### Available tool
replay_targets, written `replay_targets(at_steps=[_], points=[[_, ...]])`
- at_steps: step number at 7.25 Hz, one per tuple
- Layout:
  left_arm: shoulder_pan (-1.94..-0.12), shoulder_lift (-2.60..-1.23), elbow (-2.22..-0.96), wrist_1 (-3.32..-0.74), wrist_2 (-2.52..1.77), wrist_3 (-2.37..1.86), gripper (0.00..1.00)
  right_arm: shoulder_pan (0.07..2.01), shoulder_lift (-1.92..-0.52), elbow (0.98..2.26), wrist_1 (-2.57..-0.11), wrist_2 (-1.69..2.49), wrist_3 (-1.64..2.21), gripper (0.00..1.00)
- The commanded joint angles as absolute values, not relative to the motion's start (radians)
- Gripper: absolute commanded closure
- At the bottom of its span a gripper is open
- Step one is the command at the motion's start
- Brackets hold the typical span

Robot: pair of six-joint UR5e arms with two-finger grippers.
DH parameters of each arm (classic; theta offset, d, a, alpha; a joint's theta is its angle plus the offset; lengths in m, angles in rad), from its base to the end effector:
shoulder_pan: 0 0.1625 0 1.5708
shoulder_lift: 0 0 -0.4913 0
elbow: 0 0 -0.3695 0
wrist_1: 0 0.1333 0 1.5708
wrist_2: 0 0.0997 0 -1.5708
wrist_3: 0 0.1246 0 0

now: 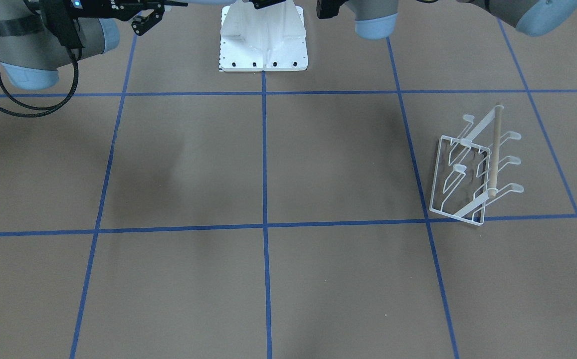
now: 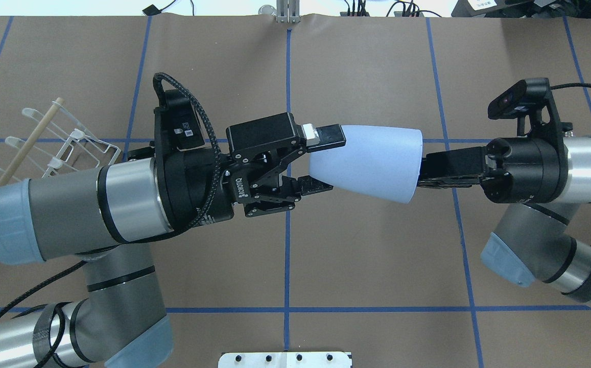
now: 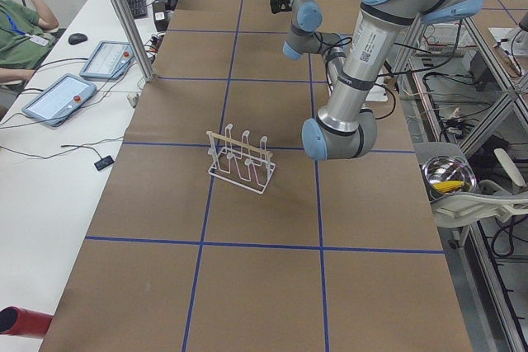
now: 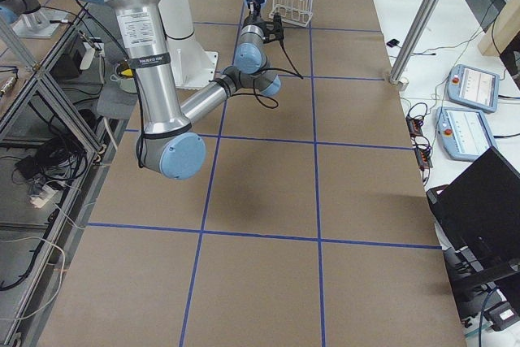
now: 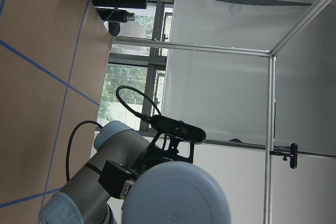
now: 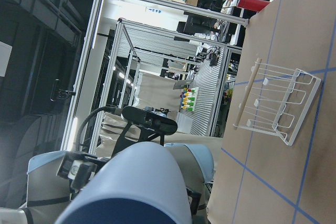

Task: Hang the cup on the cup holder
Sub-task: 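Close the left gripper on the cup's base held by the right gripper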

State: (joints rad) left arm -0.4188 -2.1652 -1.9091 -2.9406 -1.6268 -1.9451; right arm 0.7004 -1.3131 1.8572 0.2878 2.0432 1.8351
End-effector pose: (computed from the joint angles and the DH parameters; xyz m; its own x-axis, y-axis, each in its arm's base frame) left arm 0.4248 -0.3274 0.1154 -0.7027 -0.0868 -0.7062 0.1193 0.9641 -0.2372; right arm -0.2889 -0.3437 0.2971 -0.6343 -0.2304 0.7380 -0.1802 0.9723 0.1488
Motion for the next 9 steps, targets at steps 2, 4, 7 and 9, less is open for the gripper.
replay_targets(at_steps=[2,4,7,9], points=[[-0.419,-2.168,-1.907,-2.941,-1.618,-1.945,0.02,0.699,-1.313,1.873,0.287,2.043,1.838,1.0],[-0.419,-2.164,-1.905,-2.941,-1.618,-1.945,0.03,0.698,-1.315,1.873,0.288,2.045,1.838,1.0],[-0.419,-2.163,-1.905,-2.941,-1.626,-2.014,1.0,0.68,-1.315,1.859,0.291,2.043,1.839,0.35],[-0.42,-2.161,-1.908,-2.941,-1.629,-2.019,1.0,0.673,-1.315,1.864,0.291,2.045,1.857,0.0]])
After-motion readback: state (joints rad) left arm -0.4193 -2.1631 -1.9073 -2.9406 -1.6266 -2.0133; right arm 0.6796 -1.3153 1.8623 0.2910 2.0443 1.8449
